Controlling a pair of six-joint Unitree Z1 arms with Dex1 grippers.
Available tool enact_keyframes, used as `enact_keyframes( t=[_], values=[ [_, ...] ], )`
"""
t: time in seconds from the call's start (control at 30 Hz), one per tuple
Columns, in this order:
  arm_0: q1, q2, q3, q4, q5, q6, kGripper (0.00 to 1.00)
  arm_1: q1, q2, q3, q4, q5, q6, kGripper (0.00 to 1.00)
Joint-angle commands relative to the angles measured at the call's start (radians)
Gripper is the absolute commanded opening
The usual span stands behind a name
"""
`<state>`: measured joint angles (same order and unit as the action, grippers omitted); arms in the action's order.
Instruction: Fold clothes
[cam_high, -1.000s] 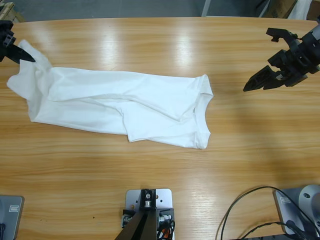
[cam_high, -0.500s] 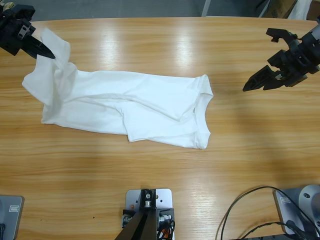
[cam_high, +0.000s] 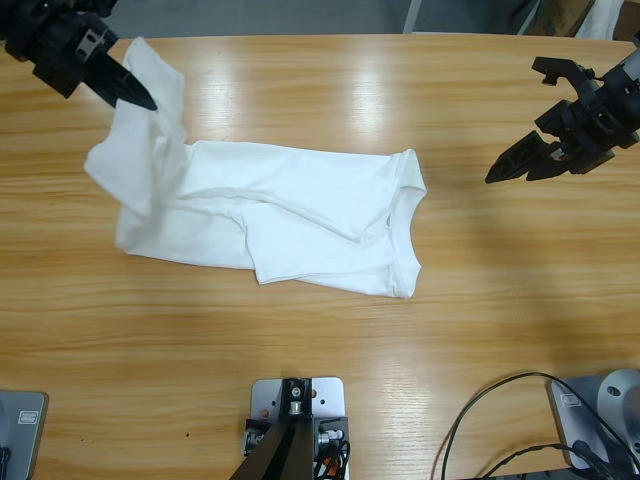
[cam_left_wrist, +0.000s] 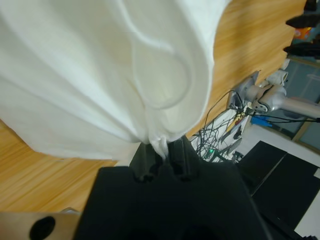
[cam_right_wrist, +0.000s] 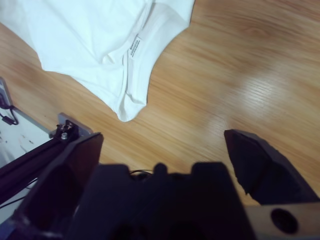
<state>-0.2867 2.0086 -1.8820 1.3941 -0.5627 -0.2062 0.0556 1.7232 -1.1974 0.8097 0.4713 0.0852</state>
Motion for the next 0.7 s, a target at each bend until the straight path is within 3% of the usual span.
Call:
enact_keyframes(
  t=[0.03, 0.43, 0.7],
  values=[
    [-0.097, 0.132, -0.159, 0.056, -0.03, -0.052, 0.0, 0.01, -0.017, 0.044, -0.003, 0.015, 0.013, 1.0],
    [-0.23, 0.32, -0.387, 0.131, -0.041, -0.08, 0.0, 0.01, -0.039, 0.068, -0.006, 0.013, 0.013, 1.0],
    [-0.325, 0.389, -0.456, 0.144, -0.059, -0.099, 0.0, 0.01, -0.041, 0.069, -0.006, 0.013, 0.015, 1.0]
  ],
)
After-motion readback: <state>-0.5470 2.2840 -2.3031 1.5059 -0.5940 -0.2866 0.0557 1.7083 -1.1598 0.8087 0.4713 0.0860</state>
